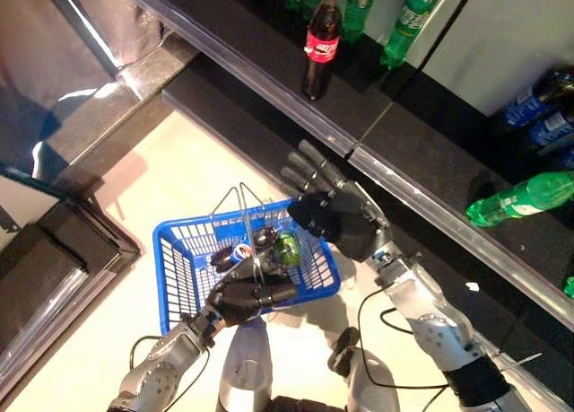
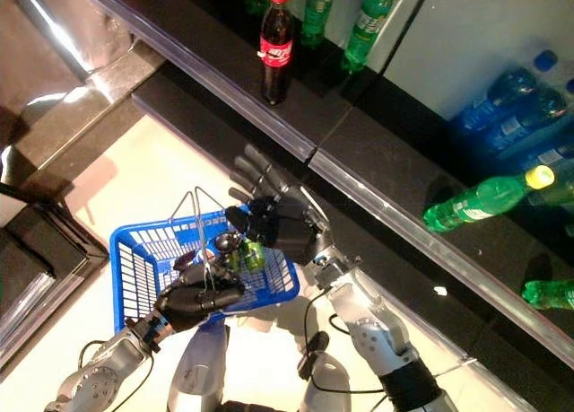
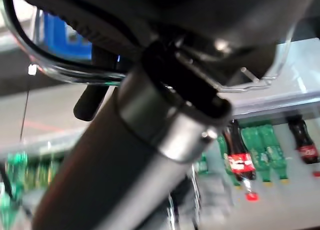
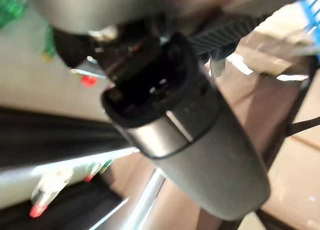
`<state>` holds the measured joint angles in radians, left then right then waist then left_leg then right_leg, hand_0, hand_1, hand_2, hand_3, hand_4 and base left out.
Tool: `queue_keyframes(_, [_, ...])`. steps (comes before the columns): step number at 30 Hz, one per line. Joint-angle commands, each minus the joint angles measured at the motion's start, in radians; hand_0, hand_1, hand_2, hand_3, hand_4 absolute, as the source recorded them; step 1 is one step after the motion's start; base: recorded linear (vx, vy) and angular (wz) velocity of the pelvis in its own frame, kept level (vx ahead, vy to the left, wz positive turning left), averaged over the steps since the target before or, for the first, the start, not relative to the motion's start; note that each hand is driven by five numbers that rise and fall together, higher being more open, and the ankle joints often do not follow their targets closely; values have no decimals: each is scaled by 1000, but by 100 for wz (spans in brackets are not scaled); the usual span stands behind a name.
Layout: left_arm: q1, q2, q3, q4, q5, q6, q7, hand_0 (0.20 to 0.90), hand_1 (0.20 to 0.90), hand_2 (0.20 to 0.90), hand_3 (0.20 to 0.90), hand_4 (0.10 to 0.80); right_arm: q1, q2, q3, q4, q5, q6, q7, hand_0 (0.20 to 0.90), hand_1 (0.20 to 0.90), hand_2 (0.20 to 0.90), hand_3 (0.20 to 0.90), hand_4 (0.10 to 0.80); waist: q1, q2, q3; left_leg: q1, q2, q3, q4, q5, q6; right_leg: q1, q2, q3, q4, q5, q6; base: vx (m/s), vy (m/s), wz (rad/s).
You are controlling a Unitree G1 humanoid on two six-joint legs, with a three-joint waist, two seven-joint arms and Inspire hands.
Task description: Pick up the drink and place into the basket.
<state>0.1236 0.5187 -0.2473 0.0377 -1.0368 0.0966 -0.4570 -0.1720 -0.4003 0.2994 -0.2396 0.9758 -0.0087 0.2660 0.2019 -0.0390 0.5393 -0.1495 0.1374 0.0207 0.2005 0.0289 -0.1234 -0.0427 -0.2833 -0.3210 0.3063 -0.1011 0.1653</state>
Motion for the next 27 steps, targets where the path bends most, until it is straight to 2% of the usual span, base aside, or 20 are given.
queue_keyframes(1, [-13,-82,42,-240,16,-211,-46,300,300,300,200,100,37,-33,-91,-126,-66,-119,-2,900,900,900,900,800,-45,20,-184,55,15,38,-25,12,62,5,25,17,35,31,-50,53,16,-11])
queue_keyframes(3, [41,-97,88,-144,81,-259,49,300,300,300,200,100,124,-45,-150,-117,-64,-134,-32,900,900,900,900,800,-76,13,-213,80,30,62,-42,14,57,9,32,43,22,32,-48,43,9,-14])
queue_keyframes(4, [44,-98,88,-139,83,-262,54,300,300,300,200,100,128,-45,-152,-116,-66,-134,-35,900,900,900,900,800,-76,12,-215,82,31,65,-44,14,56,8,33,45,21,32,-48,27,-2,-26])
queue_keyframes(7, [108,-137,153,60,169,-353,190,300,300,300,200,100,255,-43,-228,-46,-109,-112,-85,900,900,900,900,800,-140,-4,-263,119,53,116,-80,21,49,14,46,98,-26,42,-43,21,10,-41])
queue_keyframes(12, [129,-192,222,267,168,-387,315,300,300,300,200,100,366,-26,-271,146,-180,-91,-64,900,900,900,900,800,-199,-23,-309,149,68,171,-126,30,35,24,59,148,-116,75,-33,-24,-7,-50])
queue_keyframes(15, [96,-238,272,435,154,-390,362,300,300,300,200,100,386,10,-262,314,-234,-83,-79,900,900,900,900,800,-226,-32,-338,171,70,196,-151,27,27,35,61,166,-165,97,-26,5,-3,-45])
queue_keyframes(16, [84,-252,284,490,167,-390,385,300,300,300,200,100,383,26,-253,390,-295,-87,-116,900,900,900,900,800,-234,-35,-348,179,69,204,-158,25,24,42,62,174,-182,104,-24,27,-7,-35])
queue_keyframes(17, [61,-269,298,569,183,-391,408,300,300,300,200,100,377,33,-232,503,-457,-110,-183,900,900,900,900,800,-244,-37,-360,187,67,212,-163,18,22,45,63,185,-192,109,-21,29,-3,-30])
queue_keyframes(18, [48,-275,304,613,211,-393,421,300,300,300,200,100,375,32,-218,559,-549,-90,-229,900,900,900,900,800,-248,-38,-365,190,65,214,-162,12,23,46,64,192,-193,109,-20,24,3,-30])
queue_keyframes(20, [32,-276,307,665,259,-392,444,300,300,300,200,100,369,32,-203,638,-614,-51,-277,900,900,900,900,800,-253,-39,-368,195,61,217,-159,4,26,48,65,199,-194,110,-20,9,3,-26])
queue_keyframes(21, [28,-275,309,684,266,-394,445,300,300,300,200,100,368,34,-199,669,-628,-63,-281,900,900,900,900,800,-255,-40,-368,197,61,219,-157,2,26,49,65,201,-194,111,-20,4,-4,-18])
queue_keyframes(22, [11,-270,317,749,304,-386,471,300,300,300,200,100,360,39,-193,776,-644,-32,-311,900,900,900,900,800,-259,-41,-369,203,57,222,-151,-8,29,54,65,207,-197,114,-18,8,-8,-19])
queue_keyframes(25, [-29,-256,341,889,291,-390,474,300,300,300,200,100,329,82,-216,1032,-553,-14,-339,900,900,900,900,800,-267,-40,-379,222,47,230,-142,-31,35,70,59,228,-222,127,-10,42,1,-22])
queue_keyframes(27, [-49,-265,361,954,252,-399,471,300,300,300,200,100,312,106,-243,1169,-559,-52,-337,900,900,900,900,800,-272,-34,-381,237,40,231,-142,-44,41,80,54,246,-245,141,-4,48,32,-30])
